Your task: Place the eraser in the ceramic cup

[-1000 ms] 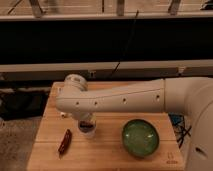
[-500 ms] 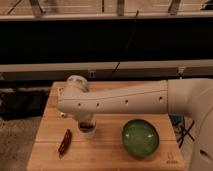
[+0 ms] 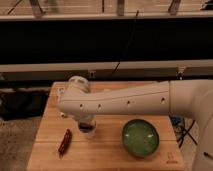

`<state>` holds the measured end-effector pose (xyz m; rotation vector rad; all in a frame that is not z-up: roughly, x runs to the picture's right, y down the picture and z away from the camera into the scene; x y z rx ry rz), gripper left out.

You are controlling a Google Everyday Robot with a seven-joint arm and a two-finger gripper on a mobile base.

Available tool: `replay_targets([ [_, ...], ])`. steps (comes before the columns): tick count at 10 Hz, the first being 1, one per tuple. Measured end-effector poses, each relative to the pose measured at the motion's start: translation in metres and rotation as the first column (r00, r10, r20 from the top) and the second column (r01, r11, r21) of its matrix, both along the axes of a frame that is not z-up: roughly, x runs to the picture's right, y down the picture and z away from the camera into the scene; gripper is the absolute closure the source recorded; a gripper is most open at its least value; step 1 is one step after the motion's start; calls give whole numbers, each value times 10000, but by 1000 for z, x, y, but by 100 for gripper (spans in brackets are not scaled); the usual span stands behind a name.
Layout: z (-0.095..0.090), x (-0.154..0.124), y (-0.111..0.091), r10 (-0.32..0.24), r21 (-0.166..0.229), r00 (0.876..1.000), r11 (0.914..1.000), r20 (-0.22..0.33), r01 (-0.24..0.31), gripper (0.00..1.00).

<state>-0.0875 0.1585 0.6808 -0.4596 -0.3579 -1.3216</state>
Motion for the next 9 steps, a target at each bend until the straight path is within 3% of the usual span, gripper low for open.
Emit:
replay_targets([
  [3,-1,1,2,27,-22,9999,10000,104,-26,64],
  [8,-3,4,4,214,-69,9993,9998,314,-212,52],
  [9,-3,2,5,204,-81,9991,9998,369,-201,55],
])
